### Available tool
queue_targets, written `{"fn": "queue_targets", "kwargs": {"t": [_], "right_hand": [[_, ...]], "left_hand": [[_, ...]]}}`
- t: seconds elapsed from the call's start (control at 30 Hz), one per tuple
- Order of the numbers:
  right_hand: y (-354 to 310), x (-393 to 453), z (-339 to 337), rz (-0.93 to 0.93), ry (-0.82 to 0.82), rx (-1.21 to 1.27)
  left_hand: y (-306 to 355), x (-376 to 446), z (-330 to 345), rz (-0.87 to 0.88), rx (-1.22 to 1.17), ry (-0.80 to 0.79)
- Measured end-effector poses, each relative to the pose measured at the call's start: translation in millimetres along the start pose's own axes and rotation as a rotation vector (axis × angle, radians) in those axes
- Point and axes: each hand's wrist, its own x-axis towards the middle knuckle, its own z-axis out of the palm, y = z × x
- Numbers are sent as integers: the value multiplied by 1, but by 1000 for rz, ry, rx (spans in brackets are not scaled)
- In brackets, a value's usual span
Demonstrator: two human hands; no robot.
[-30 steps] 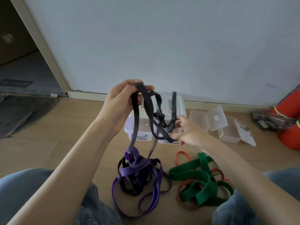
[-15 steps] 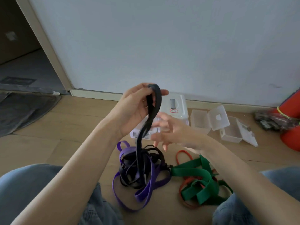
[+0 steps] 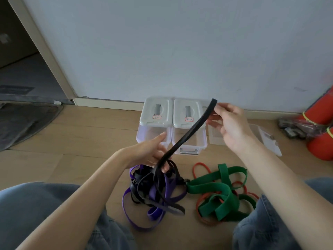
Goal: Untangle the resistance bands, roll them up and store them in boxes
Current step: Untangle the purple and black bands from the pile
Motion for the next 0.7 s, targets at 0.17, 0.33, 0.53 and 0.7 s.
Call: {"fn": "queue_targets", "kwargs": {"t": [0.17, 0.33, 0.53, 0.7], "right_hand": [[10, 6, -17, -21, -211, -1122], [15, -24, 8, -5, -886, -1098], [6, -22, 10, -94, -710, -856], [-4, -15, 0, -62, -512, -162]], "left_hand": [[11, -6, -5, 167, 120, 432], [28, -8, 7, 234, 324, 481], [26, -16, 10, 275, 226, 145], [0, 1, 19, 112, 515, 69]]}}
